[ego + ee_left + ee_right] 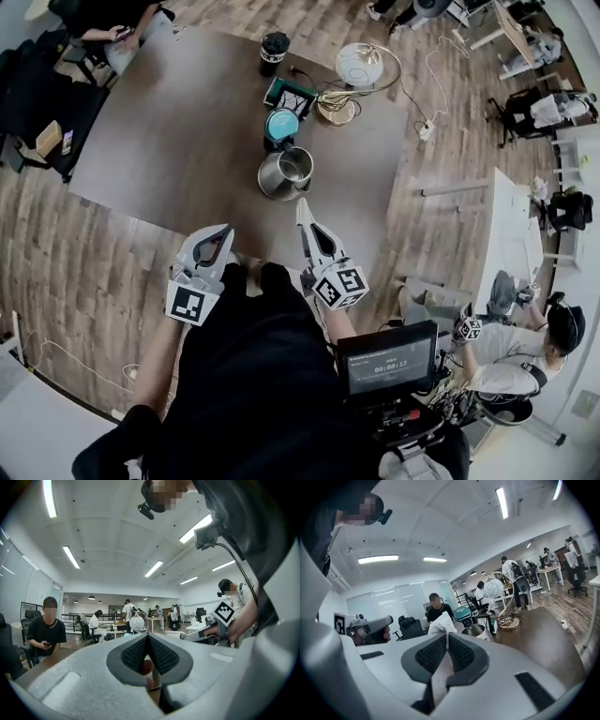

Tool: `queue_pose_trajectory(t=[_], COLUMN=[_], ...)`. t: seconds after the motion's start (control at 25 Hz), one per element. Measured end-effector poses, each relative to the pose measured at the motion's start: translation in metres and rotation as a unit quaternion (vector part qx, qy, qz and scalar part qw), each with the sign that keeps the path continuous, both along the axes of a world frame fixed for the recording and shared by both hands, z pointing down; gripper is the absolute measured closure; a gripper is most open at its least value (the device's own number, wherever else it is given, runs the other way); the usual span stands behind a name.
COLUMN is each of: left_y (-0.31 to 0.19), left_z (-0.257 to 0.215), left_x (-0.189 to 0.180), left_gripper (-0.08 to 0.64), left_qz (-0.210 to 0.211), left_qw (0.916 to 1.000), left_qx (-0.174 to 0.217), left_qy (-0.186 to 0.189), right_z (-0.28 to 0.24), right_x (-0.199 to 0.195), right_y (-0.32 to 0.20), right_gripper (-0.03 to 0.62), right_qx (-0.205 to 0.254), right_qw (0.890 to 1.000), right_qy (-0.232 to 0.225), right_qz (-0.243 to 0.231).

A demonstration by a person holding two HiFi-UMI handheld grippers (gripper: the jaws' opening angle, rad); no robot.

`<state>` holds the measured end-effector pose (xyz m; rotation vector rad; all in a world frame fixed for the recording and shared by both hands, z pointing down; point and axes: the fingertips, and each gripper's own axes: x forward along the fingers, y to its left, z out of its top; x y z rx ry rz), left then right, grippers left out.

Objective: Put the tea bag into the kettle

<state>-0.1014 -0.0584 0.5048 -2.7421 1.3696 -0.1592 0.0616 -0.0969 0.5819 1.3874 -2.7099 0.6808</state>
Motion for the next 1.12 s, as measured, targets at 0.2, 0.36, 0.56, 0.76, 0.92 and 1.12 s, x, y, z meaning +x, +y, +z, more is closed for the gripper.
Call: queue_pose_trajectory(t=[0.2, 0.36, 0.56, 0.76, 0.92, 1.12], left_y=[-0.001, -0.009, -0.017, -0.03, -0.04, -0.056], left_z=[0.013, 0.005, 0.0, 0.0, 0.012, 0.011], left_x=[0.007, 0.025, 0.06, 0.077, 0.082, 0.077], left_gripper=[0.575, 0.575, 0.575, 0.575, 0.575, 0.575], left_qz=[0.015, 0.021, 0.033, 0.043, 0.072, 0.127], left_qw=[0.9989, 0.9993, 0.9986, 0.9979, 0.9956, 0.9905], left_qx=[-0.043, -0.031, -0.038, -0.048, -0.059, -0.052], left_qy=[0.005, -0.008, -0.02, -0.005, 0.001, 0.012], right_z=[-0.016, -0.02, -0.009, 0.003, -0.001, -0.004], right_x=[0.004, 0.015, 0.038, 0.041, 0.042, 0.04], right_y=[0.009, 0.009, 0.008, -0.006, -0.005, -0.017], right_gripper=[0.571, 0.571, 0.571, 0.571, 0.571, 0.571], right_qx=[0.018, 0.03, 0.026, 0.018, 0.018, 0.018], right_qw=[1.0, 0.999, 0.999, 0.999, 0.999, 0.995], right_qy=[0.001, -0.003, -0.022, -0.041, -0.028, -0.019], right_qz=[0.017, 0.013, 0.017, 0.028, 0.041, 0.095])
